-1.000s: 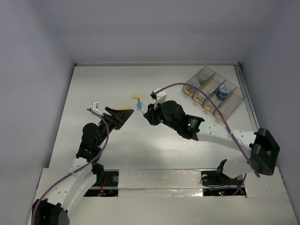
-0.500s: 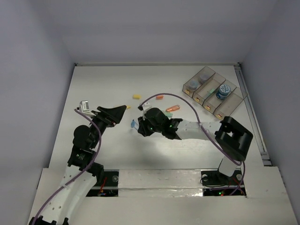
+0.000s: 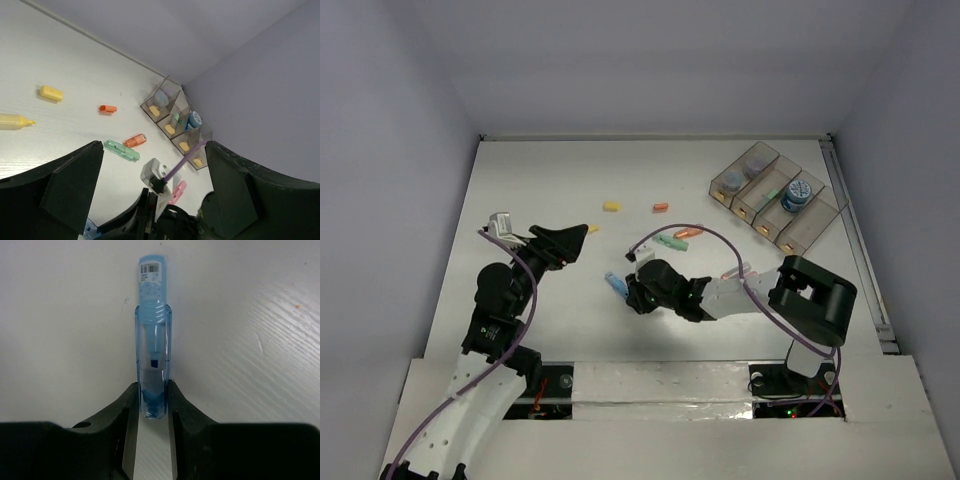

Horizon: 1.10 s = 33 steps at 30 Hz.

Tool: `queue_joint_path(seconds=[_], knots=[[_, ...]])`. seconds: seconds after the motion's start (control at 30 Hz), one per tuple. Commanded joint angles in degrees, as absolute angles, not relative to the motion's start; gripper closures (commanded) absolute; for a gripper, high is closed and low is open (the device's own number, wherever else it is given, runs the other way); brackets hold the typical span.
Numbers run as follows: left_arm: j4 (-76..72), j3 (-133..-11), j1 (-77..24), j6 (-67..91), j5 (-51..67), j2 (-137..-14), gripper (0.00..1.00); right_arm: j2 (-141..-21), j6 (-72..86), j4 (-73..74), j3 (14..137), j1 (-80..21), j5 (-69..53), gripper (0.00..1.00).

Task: Sort the stationery into containers
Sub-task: Place the pen at the center of the board, then pick up the pen from the center of the board.

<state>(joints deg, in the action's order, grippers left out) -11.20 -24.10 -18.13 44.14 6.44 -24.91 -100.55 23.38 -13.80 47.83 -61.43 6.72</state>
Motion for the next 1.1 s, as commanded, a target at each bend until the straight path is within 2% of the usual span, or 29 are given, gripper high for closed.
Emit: queue_joint_path(seconds=[0.0,0.33,0.43,0.47,0.53,0.57,0.6,0.63,0.73,1.07], knots=[[-13.71,-25.49,-17.75,42.89,6.85,-25.31,0.19,-97.91,25.57,-13.63,44.04,-63.63,10.10,0.95],[-13.80,-21.54,-17.75,44.65,12.38,-29.26,0.21,-96.68,25.58,-5.55,44.91,-65.65,14.15,0.90],[-13.45,-20.40,-17.75,44.65,13.44,-29.88,0.21,-98.25,24.87,-3.96,46.23,-65.65,14.68,0.77],[-13.45,-19.69,-17.75,44.74,13.53,-29.62,0.21,-98.70,24.70,-3.78,47.01,-65.65,14.50,0.70],[-13.27,-19.34,-17.75,44.82,13.27,-28.57,0.21,-99.40,24.52,-3.34,47.81,-65.65,14.50,0.66],[-13.18,-19.34,-17.75,44.74,12.75,-28.04,0.21,-99.84,24.52,-3.08,48.60,-65.65,14.59,0.57],[-12.84,-19.34,-17.75,44.74,12.57,-27.69,0.21,-100.10,24.43,-2.90,48.86,-65.65,14.85,0.55],[-12.66,-19.42,-17.75,44.56,12.48,-27.34,0.21,-100.19,24.35,-2.64,49.22,-65.65,14.94,0.49],[-12.22,-19.86,-17.75,44.12,12.30,-27.51,0.21,-100.81,23.73,-2.11,50.53,-65.65,15.47,0.43],[-9.23,-19.95,-17.75,42.98,8.96,-27.16,0.21,-106.08,22.41,-1.67,56.42,-65.65,16.79,0.41]])
